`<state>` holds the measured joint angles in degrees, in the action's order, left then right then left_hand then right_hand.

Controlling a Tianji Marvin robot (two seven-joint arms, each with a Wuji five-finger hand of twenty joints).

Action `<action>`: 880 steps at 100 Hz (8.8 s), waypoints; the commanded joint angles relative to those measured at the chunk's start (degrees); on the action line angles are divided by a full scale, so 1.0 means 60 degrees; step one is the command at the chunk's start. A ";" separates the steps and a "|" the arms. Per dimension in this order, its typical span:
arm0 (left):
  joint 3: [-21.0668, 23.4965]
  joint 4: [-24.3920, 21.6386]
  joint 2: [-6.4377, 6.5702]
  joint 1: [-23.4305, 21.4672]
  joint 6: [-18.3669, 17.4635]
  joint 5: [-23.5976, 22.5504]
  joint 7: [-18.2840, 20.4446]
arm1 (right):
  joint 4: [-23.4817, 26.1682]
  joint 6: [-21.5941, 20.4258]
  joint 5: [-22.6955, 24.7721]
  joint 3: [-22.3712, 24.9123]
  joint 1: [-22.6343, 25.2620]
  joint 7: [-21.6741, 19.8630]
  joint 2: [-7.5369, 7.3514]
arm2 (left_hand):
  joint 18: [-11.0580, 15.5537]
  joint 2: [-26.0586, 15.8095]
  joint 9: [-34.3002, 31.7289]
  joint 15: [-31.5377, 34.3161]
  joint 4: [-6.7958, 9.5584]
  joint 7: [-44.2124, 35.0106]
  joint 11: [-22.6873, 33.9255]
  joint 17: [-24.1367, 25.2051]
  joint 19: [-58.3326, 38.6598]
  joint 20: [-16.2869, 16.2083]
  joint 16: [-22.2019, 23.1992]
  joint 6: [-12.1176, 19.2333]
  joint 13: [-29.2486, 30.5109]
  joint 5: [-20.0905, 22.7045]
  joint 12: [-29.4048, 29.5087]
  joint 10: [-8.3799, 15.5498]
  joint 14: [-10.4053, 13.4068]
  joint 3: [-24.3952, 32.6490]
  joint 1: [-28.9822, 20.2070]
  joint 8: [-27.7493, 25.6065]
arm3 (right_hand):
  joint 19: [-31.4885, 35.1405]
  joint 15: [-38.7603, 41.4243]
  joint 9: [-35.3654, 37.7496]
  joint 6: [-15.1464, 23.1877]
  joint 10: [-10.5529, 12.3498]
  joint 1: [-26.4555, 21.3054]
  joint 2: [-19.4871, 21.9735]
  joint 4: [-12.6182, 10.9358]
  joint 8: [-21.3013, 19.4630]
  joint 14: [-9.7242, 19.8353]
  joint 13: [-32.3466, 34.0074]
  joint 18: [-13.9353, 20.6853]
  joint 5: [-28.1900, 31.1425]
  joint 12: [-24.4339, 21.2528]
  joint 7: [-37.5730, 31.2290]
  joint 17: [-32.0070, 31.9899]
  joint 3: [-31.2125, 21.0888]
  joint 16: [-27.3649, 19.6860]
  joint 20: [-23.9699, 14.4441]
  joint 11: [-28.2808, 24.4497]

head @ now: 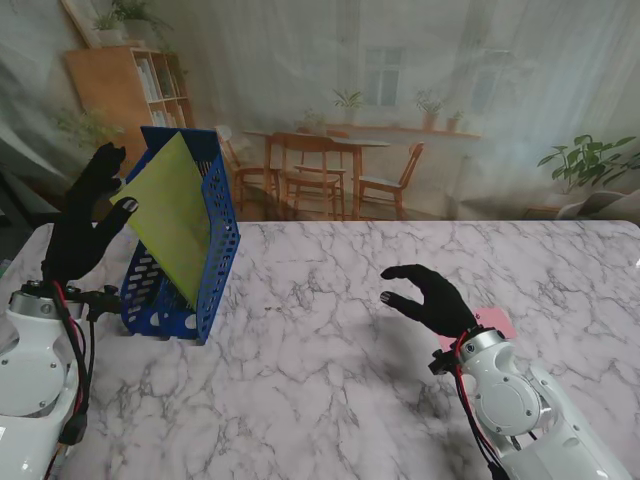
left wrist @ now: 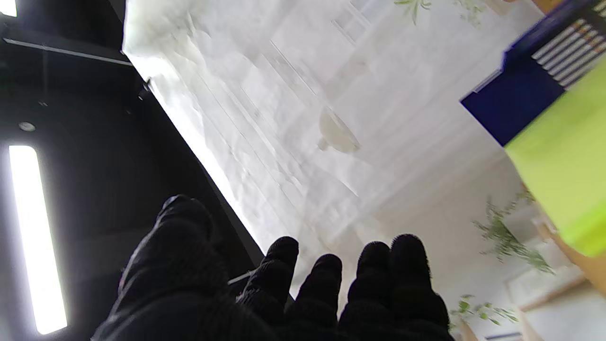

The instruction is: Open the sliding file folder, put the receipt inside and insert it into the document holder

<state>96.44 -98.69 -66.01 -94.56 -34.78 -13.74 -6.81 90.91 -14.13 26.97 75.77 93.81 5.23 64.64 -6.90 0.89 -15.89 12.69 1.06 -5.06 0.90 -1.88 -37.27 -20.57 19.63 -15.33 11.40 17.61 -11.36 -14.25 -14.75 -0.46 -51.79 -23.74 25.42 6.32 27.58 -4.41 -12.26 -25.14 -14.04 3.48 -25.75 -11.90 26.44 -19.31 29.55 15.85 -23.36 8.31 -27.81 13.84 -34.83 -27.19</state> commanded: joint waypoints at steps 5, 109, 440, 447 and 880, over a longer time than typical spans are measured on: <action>0.0163 0.0456 -0.0057 0.0166 0.0176 -0.0072 -0.0116 | -0.0073 0.0105 0.0031 -0.0054 -0.0039 -0.0041 0.0000 | 0.0632 -0.0024 -0.0537 0.0338 -0.0243 -0.0149 0.0188 -0.0168 -0.0350 0.0003 -0.0043 -0.0251 0.0175 0.0283 -0.0228 -0.0052 0.0008 -0.0160 -0.0064 0.0036 | 0.0113 0.0172 0.0051 0.0280 0.0135 0.0219 0.0181 0.0102 0.0184 0.0141 0.0176 -0.0081 0.0019 -0.0074 -0.0070 -0.0111 -0.0034 0.0144 0.0105 0.0094; -0.1040 0.3634 -0.0650 0.1450 0.1346 0.0209 -0.2147 | -0.0195 0.0313 0.0057 -0.0213 -0.0182 -0.0130 -0.0013 | 0.0564 0.0234 -0.1475 0.1081 -0.0197 -0.0334 0.0432 -0.0740 -0.1533 -0.0494 0.0596 -0.0572 0.0930 0.0715 -0.1069 -0.0234 -0.0253 -0.0087 -0.0544 -0.0137 | 0.0167 0.0164 0.0030 0.0263 0.0139 0.0201 0.0196 0.0097 0.0176 0.0130 0.0168 -0.0088 0.0019 -0.0055 -0.0062 -0.0127 -0.0005 0.0152 0.0140 0.0048; -0.1717 -0.2274 -0.0111 0.1059 0.2841 0.3424 0.0953 | -0.0238 0.0282 -0.0024 -0.0109 -0.0178 0.0032 0.0031 | 0.0029 0.0472 -0.5018 0.3051 -0.0445 -0.5551 0.3599 -0.3752 -0.4372 -0.1161 0.0880 0.1458 0.4970 0.2977 -0.1309 0.0889 0.0064 0.2208 -0.3697 -0.1022 | 0.0283 0.0160 -0.0237 0.0303 0.0206 0.0216 0.0057 0.0094 0.0174 0.0133 0.0153 -0.0084 -0.0265 -0.0062 0.0038 -0.0145 0.0026 0.0166 0.0206 0.0093; -0.1912 -0.2415 -0.0110 0.0952 0.3107 0.3797 0.1108 | -0.0216 0.0260 -0.0031 -0.0075 -0.0151 0.0068 0.0038 | -0.0138 0.0498 -0.5145 0.3185 -0.0444 -0.5671 0.3698 -0.3736 -0.4482 -0.1226 0.0978 0.1454 0.5071 0.2996 -0.1400 0.0826 -0.0050 0.2202 -0.3697 -0.1157 | 0.0289 0.0140 -0.0557 0.0319 0.0257 0.0235 -0.0011 0.0095 0.0169 0.0162 0.0060 -0.0050 -0.0513 -0.0064 0.0069 -0.0150 0.0016 0.0159 0.0208 0.0126; -0.5515 0.0898 -0.0507 0.2645 0.6676 0.5045 0.1923 | -0.0035 -0.2105 -0.3620 0.0723 0.0270 -0.0080 0.0344 | -0.0520 0.1344 -0.5175 0.2909 -0.0010 -0.3741 0.2873 -0.3966 -0.4513 -0.1334 0.1096 0.1292 0.5207 0.3448 -0.1049 0.0832 -0.0205 0.1146 -0.3696 -0.1094 | 0.8891 0.5525 0.7303 0.2551 0.0879 -0.3447 -0.2884 0.1590 0.0062 0.0245 0.7939 0.0174 0.3165 0.1431 -0.5995 0.5003 -0.4325 0.2617 0.2127 -0.2186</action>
<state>63.00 -93.44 -69.30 -78.37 5.68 16.25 3.93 90.66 -27.12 5.08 80.55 95.95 4.97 66.54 -12.96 8.90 -45.23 29.38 0.70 -24.74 18.83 -24.33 -62.23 -28.36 26.83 -10.18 40.59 36.19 -17.43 -11.08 -16.39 4.09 -70.66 -30.43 77.62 38.13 71.18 2.84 -8.64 -41.32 -32.94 13.22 -23.03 -11.40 72.70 -21.31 47.61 24.22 -55.11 38.27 -50.30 28.83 -22.54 -38.89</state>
